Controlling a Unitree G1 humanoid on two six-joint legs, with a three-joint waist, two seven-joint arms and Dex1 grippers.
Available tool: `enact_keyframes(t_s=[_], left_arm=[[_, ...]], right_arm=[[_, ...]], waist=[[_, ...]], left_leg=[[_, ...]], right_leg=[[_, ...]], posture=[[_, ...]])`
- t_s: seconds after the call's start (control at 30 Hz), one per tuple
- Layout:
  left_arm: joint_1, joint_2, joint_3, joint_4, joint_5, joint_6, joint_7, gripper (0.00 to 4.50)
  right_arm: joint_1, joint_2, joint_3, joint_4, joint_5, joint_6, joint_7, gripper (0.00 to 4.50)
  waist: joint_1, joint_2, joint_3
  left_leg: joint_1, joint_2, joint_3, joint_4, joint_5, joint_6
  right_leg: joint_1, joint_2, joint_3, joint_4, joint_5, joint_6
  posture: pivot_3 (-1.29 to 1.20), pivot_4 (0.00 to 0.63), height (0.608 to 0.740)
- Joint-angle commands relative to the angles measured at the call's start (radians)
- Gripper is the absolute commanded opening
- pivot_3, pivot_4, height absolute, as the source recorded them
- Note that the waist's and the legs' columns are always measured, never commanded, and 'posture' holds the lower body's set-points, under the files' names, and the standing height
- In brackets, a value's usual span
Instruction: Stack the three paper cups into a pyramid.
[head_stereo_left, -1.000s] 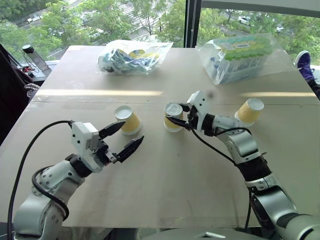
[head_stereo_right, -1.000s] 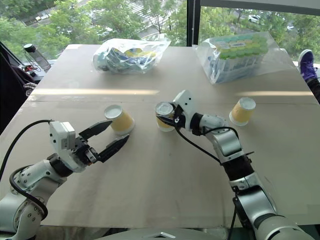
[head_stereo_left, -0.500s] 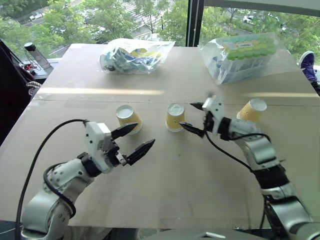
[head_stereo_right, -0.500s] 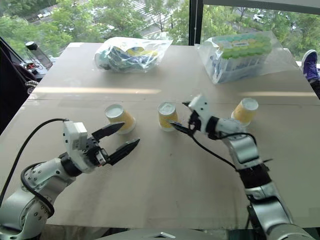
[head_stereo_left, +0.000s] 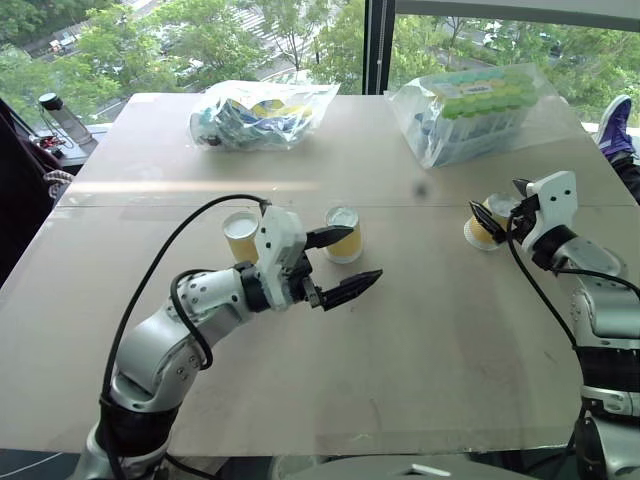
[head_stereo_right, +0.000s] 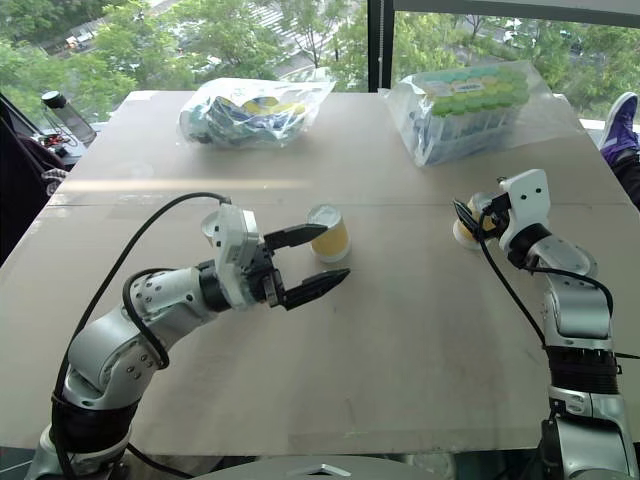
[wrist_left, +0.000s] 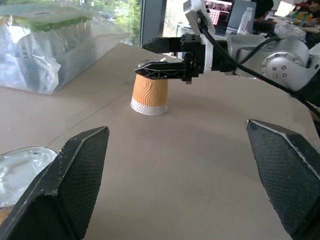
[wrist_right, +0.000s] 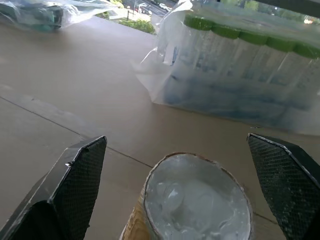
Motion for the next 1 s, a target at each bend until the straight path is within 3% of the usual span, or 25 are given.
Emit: enact_keyframes(t_s=[0.03,0.5,0.63,0.7,0.73,1.0], left_arm=[[-0.02,-0.003,-0.006,-0.011,0.013,-0.005,-0.012,4.5],[-0.038,0.002,-0.002,-0.004,0.025,-0.008,-0.031,4.5],[-0.039,0.003,-0.002,-0.005,0.026,-0.007,-0.034,4.5],[-0.039,0.002,-0.001,-0.005,0.027,-0.008,-0.033,4.5],[-0.037,0.002,-0.001,-0.005,0.029,-0.009,-0.033,4.5],[0.145,-0.036,0.054,-0.035,0.129,-0.106,0.058,4.5]], right_arm=[[-0.016,0.023,-0.048,-0.002,0.046,0.027,-0.042,4.44],[-0.018,0.041,-0.073,0.019,0.075,0.018,-0.092,4.44],[-0.005,0.05,-0.066,0.013,0.082,0.027,-0.087,3.4],[-0.003,0.05,-0.062,0.018,0.077,0.02,-0.089,2.38],[-0.003,0.051,-0.06,0.02,0.075,0.016,-0.088,2.17],[-0.029,0.086,0.066,-0.087,0.075,0.061,-0.044,2.17]], waist=[[0.0,0.0,0.0],[0.002,0.0,0.0],[0.002,0.0,0.0],[0.002,0.0,0.0],[0.002,0.0,0.0],[-0.013,0.0,0.0]], left_leg=[[0.0,0.0,0.0,0.0,0.0,0.0],[-0.001,0.0,-0.001,0.0,0.0,0.0],[-0.001,0.0,-0.001,0.0,0.0,0.0],[-0.001,0.0,-0.001,0.0,0.0,0.0],[-0.001,0.0,-0.001,0.0,0.0,0.0],[0.0,0.001,0.0,0.0,0.0,0.0]], right_leg=[[0.0,0.0,0.0,0.0,0.0,0.0],[0.0,-0.001,0.001,-0.001,0.0,0.0],[0.0,-0.001,0.0,-0.001,0.0,0.0],[0.0,-0.001,0.001,-0.001,0.0,0.0],[0.0,-0.001,0.001,-0.001,0.0,0.0],[-0.001,0.0,0.002,0.0,0.0,0.0]], posture=[[0.0,0.15,0.74],[0.0,0.15,0.74],[0.0,0.15,0.74],[0.0,0.15,0.74],[0.0,0.15,0.74],[0.0,0.15,0.74]])
